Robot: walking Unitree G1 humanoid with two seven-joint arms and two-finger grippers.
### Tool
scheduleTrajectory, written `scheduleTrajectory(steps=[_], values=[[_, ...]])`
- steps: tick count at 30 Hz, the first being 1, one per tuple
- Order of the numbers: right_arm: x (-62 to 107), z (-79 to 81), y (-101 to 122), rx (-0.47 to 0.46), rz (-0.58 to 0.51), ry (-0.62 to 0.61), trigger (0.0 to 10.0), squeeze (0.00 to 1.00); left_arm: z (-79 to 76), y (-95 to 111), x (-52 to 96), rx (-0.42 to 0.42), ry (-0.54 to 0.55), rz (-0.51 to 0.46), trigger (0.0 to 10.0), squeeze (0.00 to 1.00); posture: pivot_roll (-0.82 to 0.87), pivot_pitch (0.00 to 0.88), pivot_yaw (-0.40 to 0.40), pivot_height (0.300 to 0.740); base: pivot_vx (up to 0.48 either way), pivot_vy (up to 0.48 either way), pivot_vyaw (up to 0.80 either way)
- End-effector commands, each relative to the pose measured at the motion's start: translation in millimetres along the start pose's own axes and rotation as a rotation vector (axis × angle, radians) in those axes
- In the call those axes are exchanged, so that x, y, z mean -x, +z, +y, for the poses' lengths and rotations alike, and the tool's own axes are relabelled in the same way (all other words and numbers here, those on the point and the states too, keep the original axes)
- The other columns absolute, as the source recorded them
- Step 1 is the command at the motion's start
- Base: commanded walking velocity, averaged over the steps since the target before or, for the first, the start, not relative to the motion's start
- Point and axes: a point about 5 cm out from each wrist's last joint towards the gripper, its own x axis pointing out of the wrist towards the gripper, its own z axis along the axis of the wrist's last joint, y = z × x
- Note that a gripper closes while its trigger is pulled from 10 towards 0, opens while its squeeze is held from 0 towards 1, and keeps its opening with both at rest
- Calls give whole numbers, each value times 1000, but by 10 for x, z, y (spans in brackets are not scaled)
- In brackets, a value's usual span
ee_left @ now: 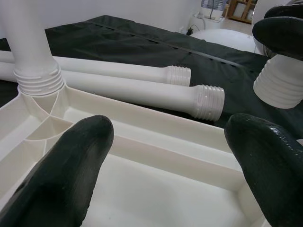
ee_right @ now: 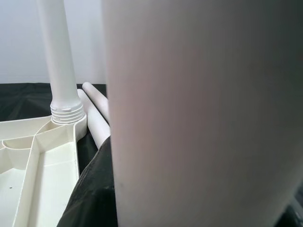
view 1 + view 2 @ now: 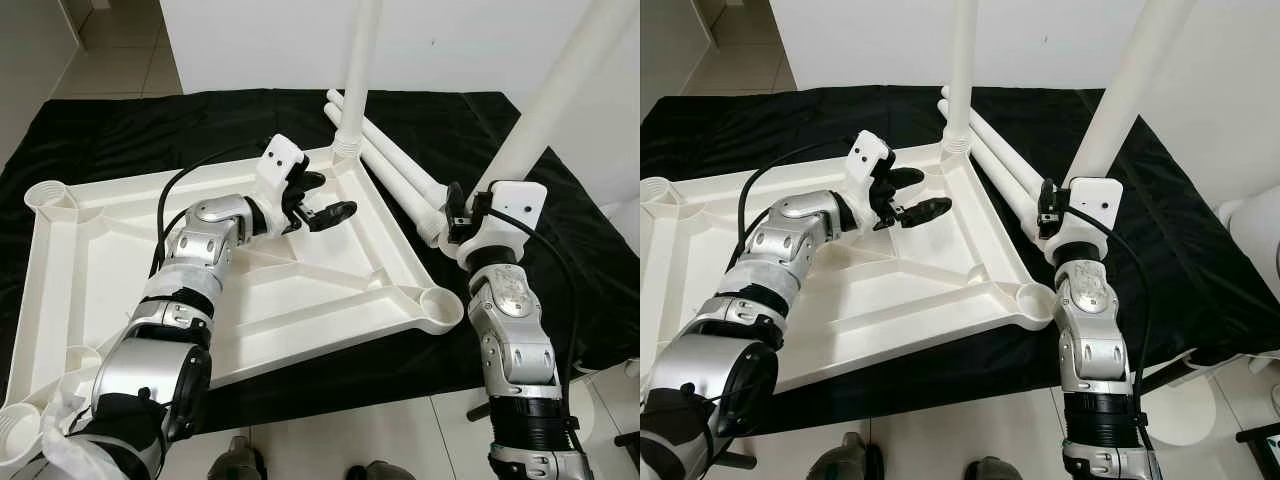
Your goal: Building children table
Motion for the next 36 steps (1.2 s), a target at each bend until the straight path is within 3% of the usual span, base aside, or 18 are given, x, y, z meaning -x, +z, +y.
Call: scheduleTrajectory(steps=[1,23,36], values=[[5,-14,26,4,-19,-5,10000,0,166,-42,20,20,342,25,10000,0,17,33,-23,740,0,0,0],[9,-6,29,7,-21,-16,10000,0,304,-122,86,73,511,84,10000,0,16,35,-17,740,0,0,0],[8,-4,26,6,-20,-18,10000,0,344,-118,102,82,551,86,10000,0,17,35,-17,740,0,0,0]])
